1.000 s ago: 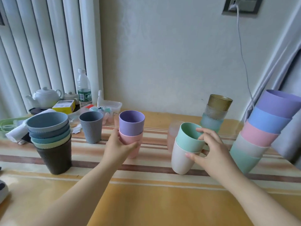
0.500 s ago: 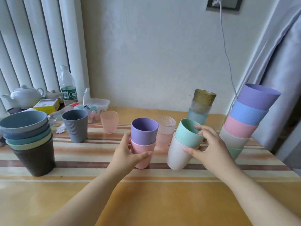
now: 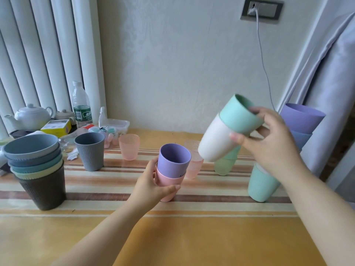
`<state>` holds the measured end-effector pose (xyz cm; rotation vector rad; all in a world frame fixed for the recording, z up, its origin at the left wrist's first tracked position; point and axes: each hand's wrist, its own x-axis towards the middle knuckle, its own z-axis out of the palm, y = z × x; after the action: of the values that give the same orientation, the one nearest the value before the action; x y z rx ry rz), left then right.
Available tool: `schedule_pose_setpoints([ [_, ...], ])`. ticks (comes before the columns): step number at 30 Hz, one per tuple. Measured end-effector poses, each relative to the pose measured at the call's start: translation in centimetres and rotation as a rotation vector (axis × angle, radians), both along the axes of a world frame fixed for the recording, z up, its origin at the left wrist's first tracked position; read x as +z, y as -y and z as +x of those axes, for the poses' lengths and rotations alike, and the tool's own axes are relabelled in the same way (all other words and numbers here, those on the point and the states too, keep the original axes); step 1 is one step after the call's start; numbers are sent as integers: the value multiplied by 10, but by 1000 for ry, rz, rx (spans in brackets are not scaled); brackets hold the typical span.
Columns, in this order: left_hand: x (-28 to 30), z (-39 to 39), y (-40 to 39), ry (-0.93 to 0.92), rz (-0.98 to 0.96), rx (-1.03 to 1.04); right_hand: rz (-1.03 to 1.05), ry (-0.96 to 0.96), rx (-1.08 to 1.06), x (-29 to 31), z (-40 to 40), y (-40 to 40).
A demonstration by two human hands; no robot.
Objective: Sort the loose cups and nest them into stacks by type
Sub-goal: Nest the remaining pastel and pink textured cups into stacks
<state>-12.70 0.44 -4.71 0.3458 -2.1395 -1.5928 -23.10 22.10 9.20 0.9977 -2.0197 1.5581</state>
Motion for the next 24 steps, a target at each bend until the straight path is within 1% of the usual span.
schedule_pose_setpoints([
  [3,4,0,-2,-5,-25,-12,-84,-23,72,31,9,15],
  [5,6,1,-2,0,-28,-19,-43,-20,90,34,10,30],
  [10,9,6,3,26,-47,-21,120,2,186,4,11,58],
  [15,11,10,6,28,-72,-42,252,-6,212,-16,15,69],
  [18,10,11,8,34,-61,-40,294,44,245,-21,15,72],
  [24,9,9,9,6,-23,-28,352,29,242,-22,13,71],
])
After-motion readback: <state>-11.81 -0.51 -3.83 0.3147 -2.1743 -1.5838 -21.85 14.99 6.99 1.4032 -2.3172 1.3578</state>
